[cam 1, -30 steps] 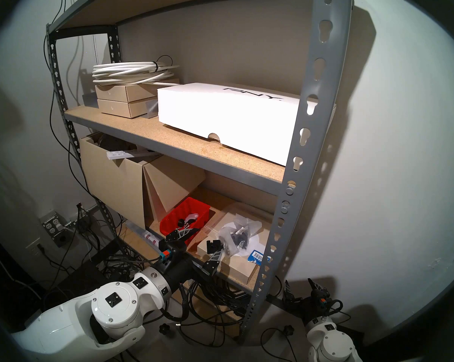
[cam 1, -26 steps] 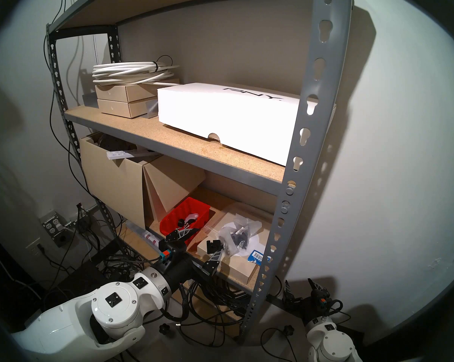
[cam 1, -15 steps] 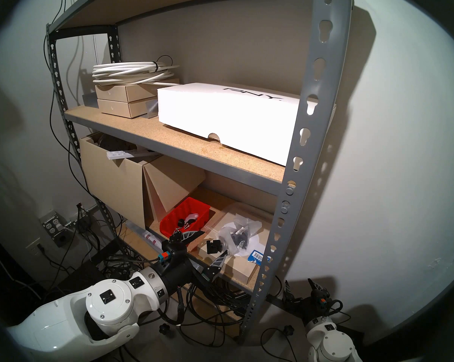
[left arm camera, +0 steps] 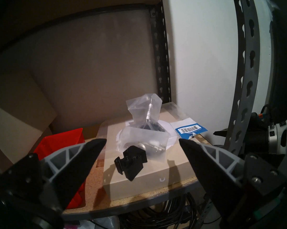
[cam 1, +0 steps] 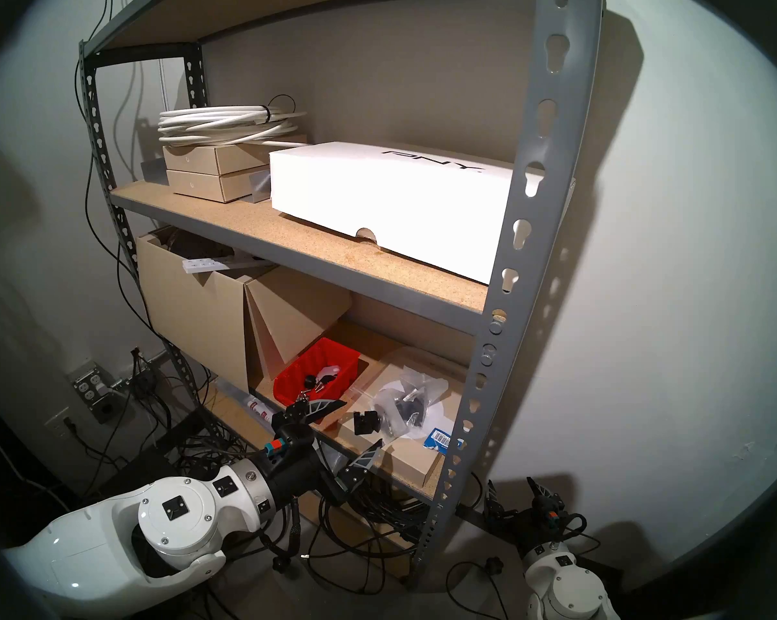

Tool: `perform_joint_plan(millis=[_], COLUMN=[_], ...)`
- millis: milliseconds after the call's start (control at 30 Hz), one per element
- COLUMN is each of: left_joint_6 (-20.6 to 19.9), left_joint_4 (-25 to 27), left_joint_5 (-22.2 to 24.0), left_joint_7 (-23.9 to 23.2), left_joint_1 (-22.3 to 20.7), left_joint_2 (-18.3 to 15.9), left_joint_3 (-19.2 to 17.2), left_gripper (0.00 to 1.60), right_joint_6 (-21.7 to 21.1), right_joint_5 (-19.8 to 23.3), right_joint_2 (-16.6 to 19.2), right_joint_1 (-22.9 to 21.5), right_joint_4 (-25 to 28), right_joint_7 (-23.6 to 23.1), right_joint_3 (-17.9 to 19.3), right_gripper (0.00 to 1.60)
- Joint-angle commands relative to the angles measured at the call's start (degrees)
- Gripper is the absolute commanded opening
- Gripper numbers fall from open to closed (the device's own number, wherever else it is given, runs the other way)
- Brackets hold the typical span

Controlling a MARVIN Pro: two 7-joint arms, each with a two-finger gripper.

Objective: Organize the rack shelf by putting things into a case

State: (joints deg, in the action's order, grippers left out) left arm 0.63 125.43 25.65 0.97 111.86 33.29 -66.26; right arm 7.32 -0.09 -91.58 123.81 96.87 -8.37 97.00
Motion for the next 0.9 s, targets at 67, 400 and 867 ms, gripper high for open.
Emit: perform_joint_plan(millis=[67,400,867], left_joint_6=[-0.41,-0.62,-2.30], left_joint_4=[-0.21,-2.40,-4.15], left_joint_5=[0.37,-0.07,0.04], left_joint_7=[-0.42,-2.55,-3.42], left_joint_1=[-0.93,-3.08,-5.85], left_joint_2=[0.86,2.34,3.85], left_joint_3=[0.17,1.66,2.49], left_gripper=[1.60,1.60,1.60], right_joint_6=[0.04,0.05,0.05], right_joint_5=[0.01,0.01,0.01], right_joint_2=[-0.01,-0.01,0.00], right_joint_1=[-0.01,-0.02,-0.02], right_joint_4=[0.92,0.92,0.91], right_joint_7=[0.00,0.00,0.00], right_joint_3=[0.00,0.00,0.00], right_gripper=[1.60,1.60,1.60])
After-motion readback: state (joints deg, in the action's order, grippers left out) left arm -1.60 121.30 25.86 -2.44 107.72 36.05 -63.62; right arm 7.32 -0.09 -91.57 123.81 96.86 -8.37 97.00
